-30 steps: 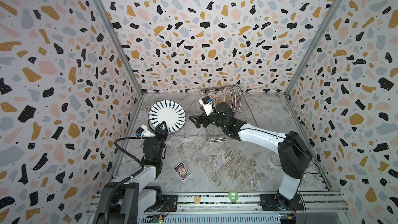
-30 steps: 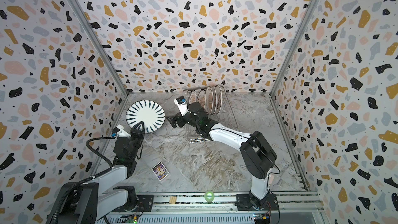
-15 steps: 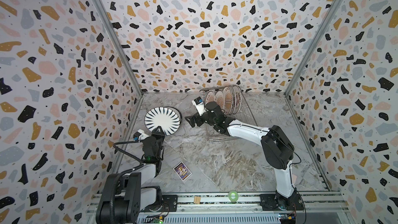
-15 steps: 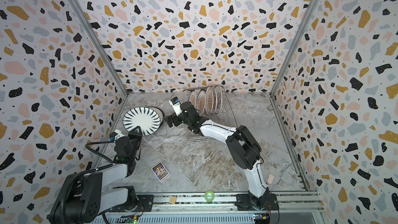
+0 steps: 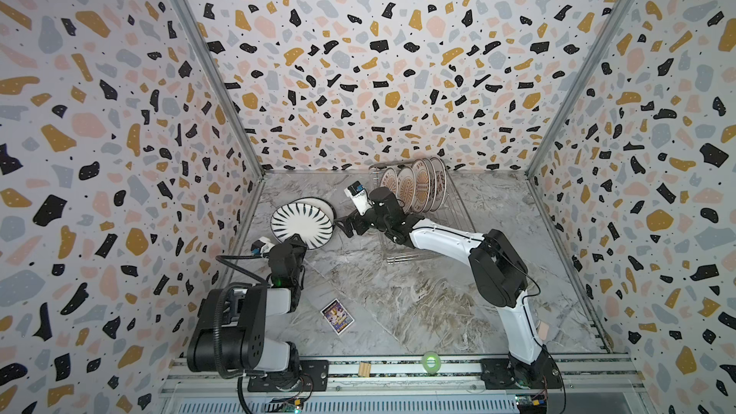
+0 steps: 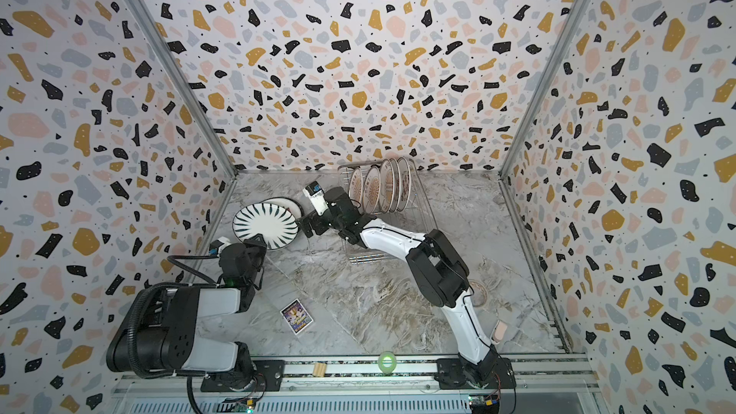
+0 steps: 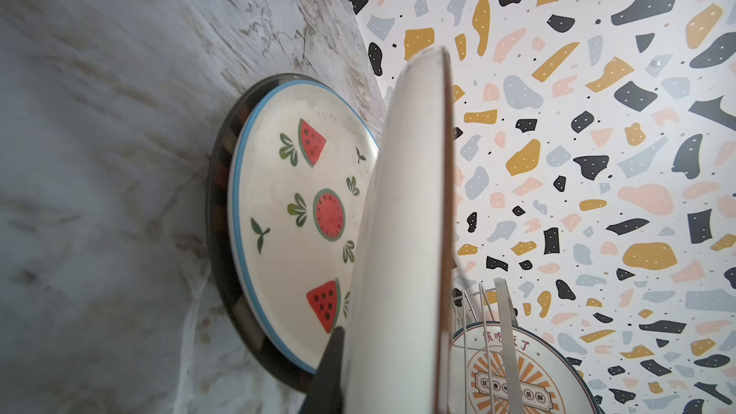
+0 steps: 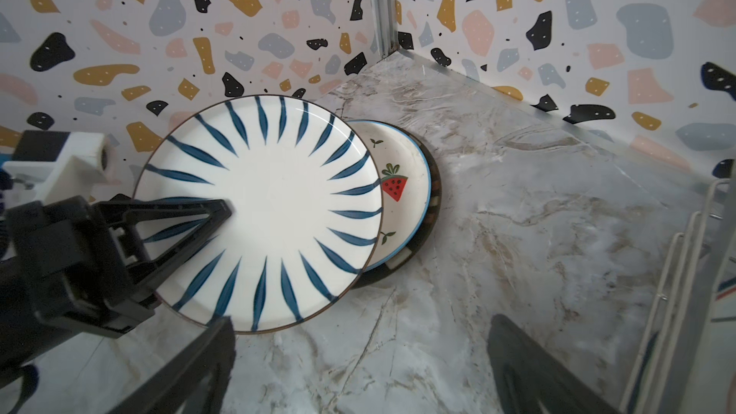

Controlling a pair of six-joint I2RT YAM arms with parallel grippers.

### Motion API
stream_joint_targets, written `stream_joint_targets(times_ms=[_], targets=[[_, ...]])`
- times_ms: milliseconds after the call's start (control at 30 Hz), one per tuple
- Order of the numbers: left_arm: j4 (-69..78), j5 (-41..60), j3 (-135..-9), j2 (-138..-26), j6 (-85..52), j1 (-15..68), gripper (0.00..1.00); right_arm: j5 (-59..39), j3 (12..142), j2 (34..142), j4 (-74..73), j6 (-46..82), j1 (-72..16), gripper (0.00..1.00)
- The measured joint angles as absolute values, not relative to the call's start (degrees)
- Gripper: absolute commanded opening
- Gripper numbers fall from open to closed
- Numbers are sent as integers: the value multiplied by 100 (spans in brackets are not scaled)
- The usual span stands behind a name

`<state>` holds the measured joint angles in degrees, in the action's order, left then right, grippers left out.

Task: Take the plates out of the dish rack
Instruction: 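Lower the blue-striped plate flat onto the watermelon plate with the left gripper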

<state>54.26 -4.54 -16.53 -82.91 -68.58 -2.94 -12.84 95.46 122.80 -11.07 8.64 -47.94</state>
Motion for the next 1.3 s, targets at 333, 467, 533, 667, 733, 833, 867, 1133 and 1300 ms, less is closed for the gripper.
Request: stream_joint_targets(times_ms=[333, 467, 533, 667, 733, 833, 867, 1133, 1300], targets=[[5404, -508, -1927, -8613, -6845, -349, 0, -1494, 9585, 12363, -1109, 867, -4670, 100], [5437, -506, -1988, -8844, -6884, -355, 0, -1476, 9585, 12427, -1105, 867, -4641, 100], [5518, -499, -2025, -8973, -6980, -360, 0, -1466, 9585, 12440, -1090, 864, -4641, 100], [5666, -495, -2126, -9220, -7087, -360, 0, -1455, 9585, 12440, -1087, 867, -4644, 100], [5666, -478, -2182, -9284, -7116, -364, 0, -1455, 9585, 12440, -1083, 864, -4648, 99], [5662, -458, -2270, -9371, -7120, -364, 3, -1452, 9585, 12440, -1087, 864, -4648, 100], [5662, -456, -2287, -9391, -7118, -364, 6, -1446, 9585, 12440, -1087, 867, -4648, 100], [5874, -377, -2364, -9657, -7161, -390, 14, -1387, 9585, 12440, -1081, 867, -4654, 100], [5736, -473, -2399, -9614, -7072, -397, 21, -1356, 9585, 12440, -1074, 867, -4692, 100]])
